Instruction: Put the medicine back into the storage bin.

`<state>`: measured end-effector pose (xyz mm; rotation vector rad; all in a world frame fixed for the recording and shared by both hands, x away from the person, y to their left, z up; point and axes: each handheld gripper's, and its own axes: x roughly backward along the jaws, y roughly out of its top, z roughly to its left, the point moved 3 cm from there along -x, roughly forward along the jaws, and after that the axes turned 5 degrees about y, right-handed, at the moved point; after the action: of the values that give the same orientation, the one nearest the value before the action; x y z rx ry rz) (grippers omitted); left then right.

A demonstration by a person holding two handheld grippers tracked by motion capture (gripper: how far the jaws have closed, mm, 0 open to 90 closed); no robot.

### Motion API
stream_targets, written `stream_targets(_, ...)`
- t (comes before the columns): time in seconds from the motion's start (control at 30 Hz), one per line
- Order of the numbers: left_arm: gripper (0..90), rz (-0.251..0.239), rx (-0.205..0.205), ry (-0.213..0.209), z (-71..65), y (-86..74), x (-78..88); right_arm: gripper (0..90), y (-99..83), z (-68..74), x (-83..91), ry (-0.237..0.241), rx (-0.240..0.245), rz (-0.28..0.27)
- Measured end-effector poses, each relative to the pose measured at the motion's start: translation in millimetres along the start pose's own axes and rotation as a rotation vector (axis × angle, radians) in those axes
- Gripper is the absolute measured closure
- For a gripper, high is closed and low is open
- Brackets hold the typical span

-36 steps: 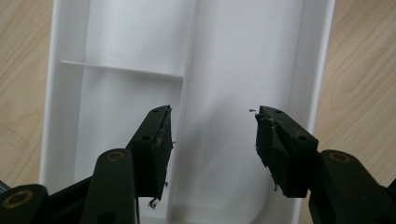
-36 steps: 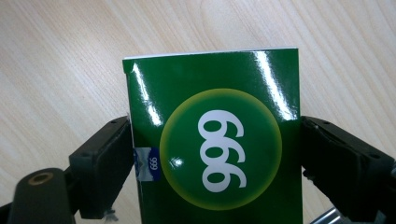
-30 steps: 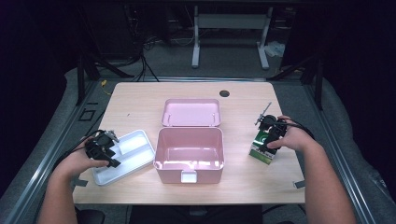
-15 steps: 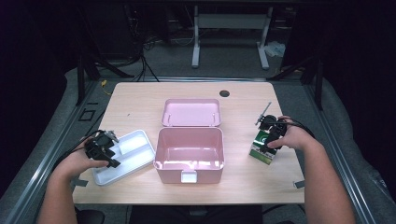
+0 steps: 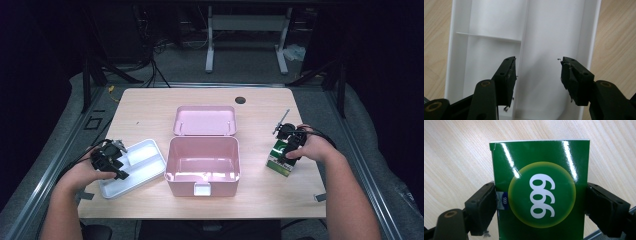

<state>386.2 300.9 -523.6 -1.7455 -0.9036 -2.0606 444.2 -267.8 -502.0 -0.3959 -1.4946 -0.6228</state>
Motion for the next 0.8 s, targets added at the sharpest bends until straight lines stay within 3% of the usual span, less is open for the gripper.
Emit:
stream_targets(0.53, 46.2, 0.003, -0.005, -0.002, 0.3, 0.2, -0.5, 16.5, 3.6, 5.5, 2.3, -0.018, 0.025, 0.007)
stream_targets(0.8, 46.2, -0.005, 0.002, 0.000, 1.3, 0.4, 0.4, 16.7, 2.6, 9.3, 7.9, -0.002, 0.024, 0.009)
